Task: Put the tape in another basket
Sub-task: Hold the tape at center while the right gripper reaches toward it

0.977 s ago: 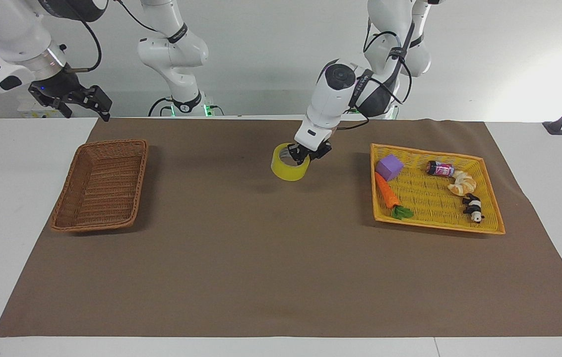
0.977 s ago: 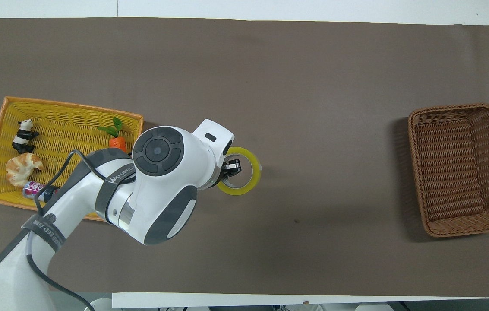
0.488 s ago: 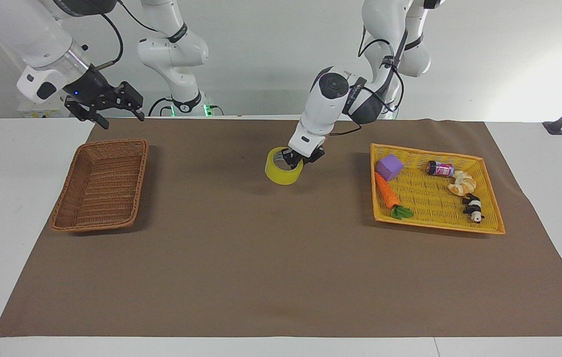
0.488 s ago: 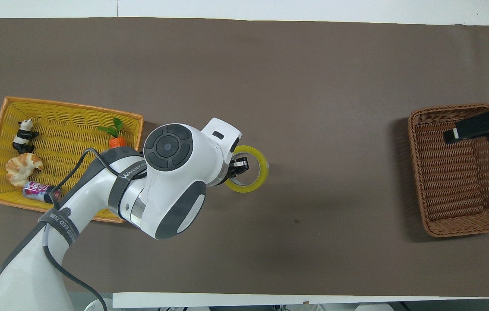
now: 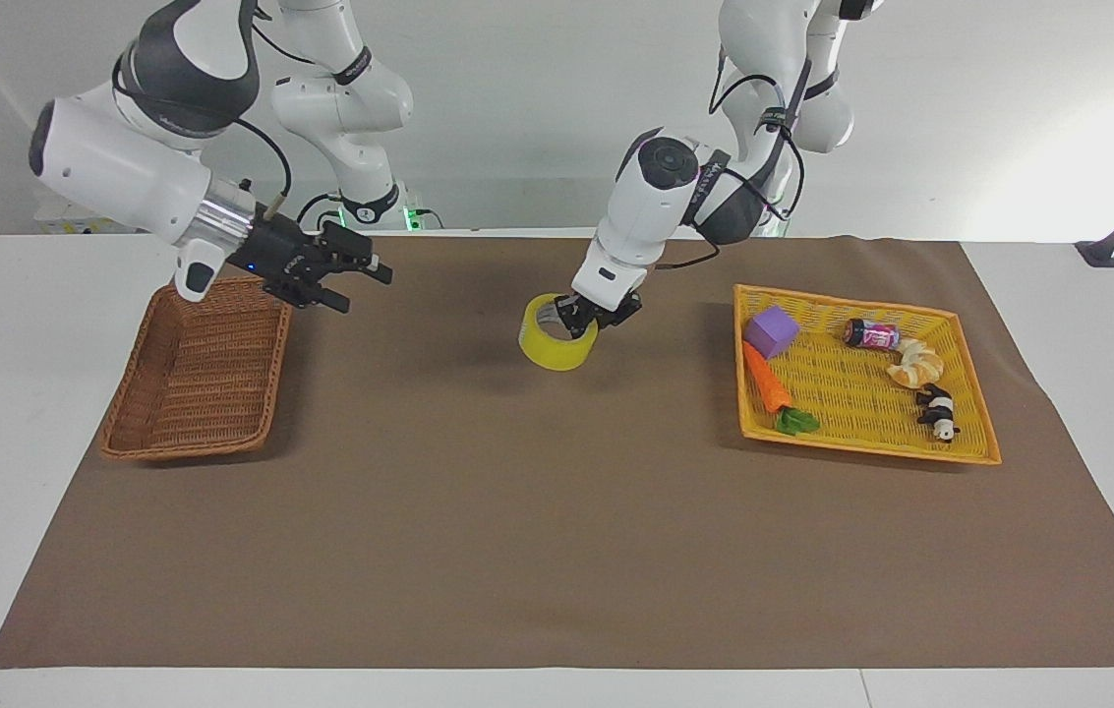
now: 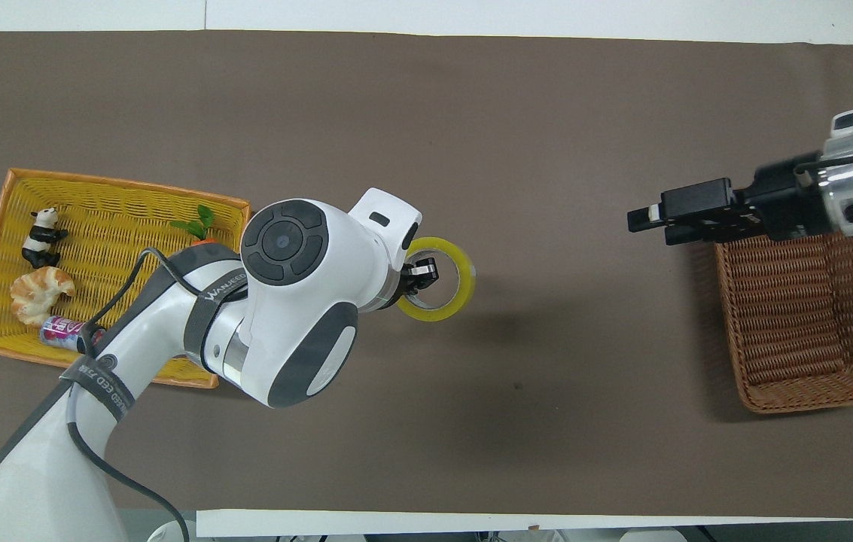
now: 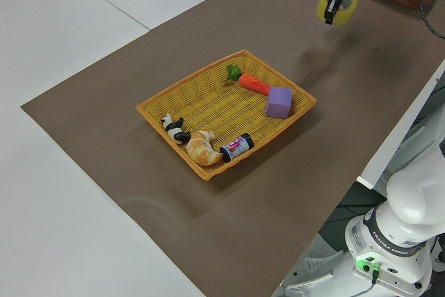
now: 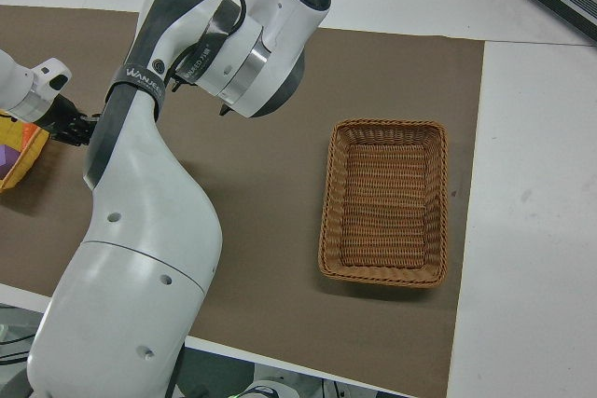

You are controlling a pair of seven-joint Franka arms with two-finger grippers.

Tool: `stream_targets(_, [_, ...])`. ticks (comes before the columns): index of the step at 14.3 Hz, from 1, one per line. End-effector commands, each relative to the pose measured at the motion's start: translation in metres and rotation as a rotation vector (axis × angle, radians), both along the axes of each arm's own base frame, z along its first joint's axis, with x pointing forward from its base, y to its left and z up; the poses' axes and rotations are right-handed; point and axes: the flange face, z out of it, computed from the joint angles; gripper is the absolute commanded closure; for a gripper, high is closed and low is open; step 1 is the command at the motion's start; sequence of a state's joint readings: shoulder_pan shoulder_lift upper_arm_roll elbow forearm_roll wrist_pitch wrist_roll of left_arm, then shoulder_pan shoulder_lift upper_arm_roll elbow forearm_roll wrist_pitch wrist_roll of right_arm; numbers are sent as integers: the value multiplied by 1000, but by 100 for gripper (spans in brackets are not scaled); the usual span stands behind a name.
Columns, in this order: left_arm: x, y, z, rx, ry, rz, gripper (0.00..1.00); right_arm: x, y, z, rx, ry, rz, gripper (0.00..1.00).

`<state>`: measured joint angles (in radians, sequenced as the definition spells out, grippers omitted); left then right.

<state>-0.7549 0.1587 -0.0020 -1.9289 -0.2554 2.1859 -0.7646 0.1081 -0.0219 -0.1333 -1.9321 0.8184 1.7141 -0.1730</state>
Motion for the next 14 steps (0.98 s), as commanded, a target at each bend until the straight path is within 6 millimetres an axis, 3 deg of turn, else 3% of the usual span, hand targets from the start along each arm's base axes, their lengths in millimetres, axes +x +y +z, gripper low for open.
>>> stream_targets(1, [5,-4,5,-22,-2,19,100,-6,31,-39,109,-62,-13,1])
stream_targets(4, [5,-5,16,-36,-9,29,99,-4,69,-88,238,-134,24,1])
stream_targets(8, [6,-7,21,-40,-11,32,100,-6,83,-125,297,-139,37,1])
stream_targets(14, [6,-7,21,-38,-7,43,100,-29,132,-144,357,-91,-10,1])
